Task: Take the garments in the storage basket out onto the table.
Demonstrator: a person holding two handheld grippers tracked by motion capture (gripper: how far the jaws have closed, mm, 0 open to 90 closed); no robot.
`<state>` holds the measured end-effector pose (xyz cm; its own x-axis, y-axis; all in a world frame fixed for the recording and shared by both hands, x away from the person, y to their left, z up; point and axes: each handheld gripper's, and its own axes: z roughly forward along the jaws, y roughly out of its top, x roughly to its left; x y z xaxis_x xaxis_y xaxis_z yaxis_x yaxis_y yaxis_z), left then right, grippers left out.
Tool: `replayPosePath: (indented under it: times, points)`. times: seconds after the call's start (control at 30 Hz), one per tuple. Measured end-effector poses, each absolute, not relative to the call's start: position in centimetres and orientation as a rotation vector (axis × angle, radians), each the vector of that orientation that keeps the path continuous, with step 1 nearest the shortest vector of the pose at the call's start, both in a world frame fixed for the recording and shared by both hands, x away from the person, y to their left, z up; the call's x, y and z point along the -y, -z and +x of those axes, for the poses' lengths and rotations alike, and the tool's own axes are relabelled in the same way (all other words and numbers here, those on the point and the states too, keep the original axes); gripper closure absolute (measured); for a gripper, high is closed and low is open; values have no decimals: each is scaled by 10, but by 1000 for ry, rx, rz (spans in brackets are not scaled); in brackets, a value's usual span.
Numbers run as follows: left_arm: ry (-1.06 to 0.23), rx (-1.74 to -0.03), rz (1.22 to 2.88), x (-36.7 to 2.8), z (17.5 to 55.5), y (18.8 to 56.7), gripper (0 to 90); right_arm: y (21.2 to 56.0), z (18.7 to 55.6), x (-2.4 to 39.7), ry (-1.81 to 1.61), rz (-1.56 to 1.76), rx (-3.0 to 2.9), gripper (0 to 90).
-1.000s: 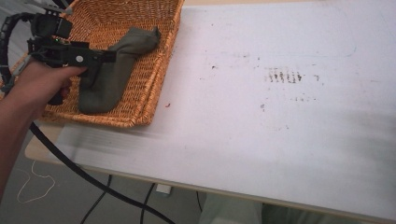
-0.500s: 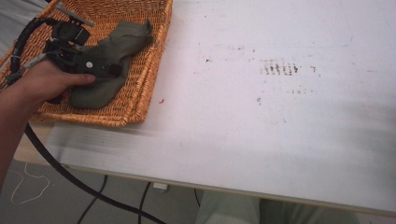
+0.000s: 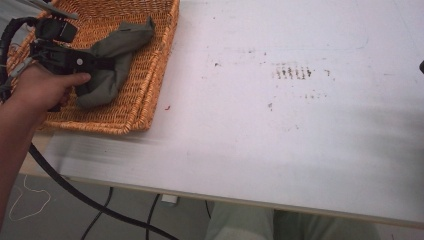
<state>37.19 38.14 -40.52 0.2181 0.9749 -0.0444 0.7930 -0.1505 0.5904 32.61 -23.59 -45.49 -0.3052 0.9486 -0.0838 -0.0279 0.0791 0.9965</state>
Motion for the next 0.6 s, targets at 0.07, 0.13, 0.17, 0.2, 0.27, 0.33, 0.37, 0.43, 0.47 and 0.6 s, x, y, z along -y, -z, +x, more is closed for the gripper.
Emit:
replayPosePath:
  times: [0.07, 0.13, 0.17, 0.2, 0.27, 0.33, 0.37, 0.43, 0.47, 0.6]
  points:
    - [-516, -1618, 1978, -381, 369, 402, 708, 455, 326, 236, -1376, 971, -1459, 146]
    - [-532, -1608, 1933, -382, 366, 398, 708, 455, 326, 236, -1380, 972, -1457, 146]
    - [-532, -1608, 1933, -382, 366, 398, 708, 455, 326, 236, -1381, 974, -1455, 146]
    - [-545, -1601, 1911, -383, 364, 397, 708, 455, 326, 236, -1381, 974, -1455, 146]
    - [-588, -1567, 1865, -384, 359, 392, 709, 455, 326, 237, -1383, 973, -1454, 146]
    - [-604, -1557, 1846, -384, 357, 390, 709, 455, 326, 237, -1384, 974, -1453, 146]
    - [-620, -1541, 1823, -384, 355, 388, 709, 455, 326, 237, -1385, 975, -1453, 146]
    - [-658, -1500, 1759, -385, 349, 383, 709, 455, 326, 237, -1385, 975, -1452, 146]
    - [-672, -1483, 1733, -386, 347, 382, 709, 455, 326, 237, -1387, 976, -1453, 146]
    - [-757, -1395, 1619, -389, 336, 375, 708, 455, 326, 237, -1388, 977, -1450, 146]
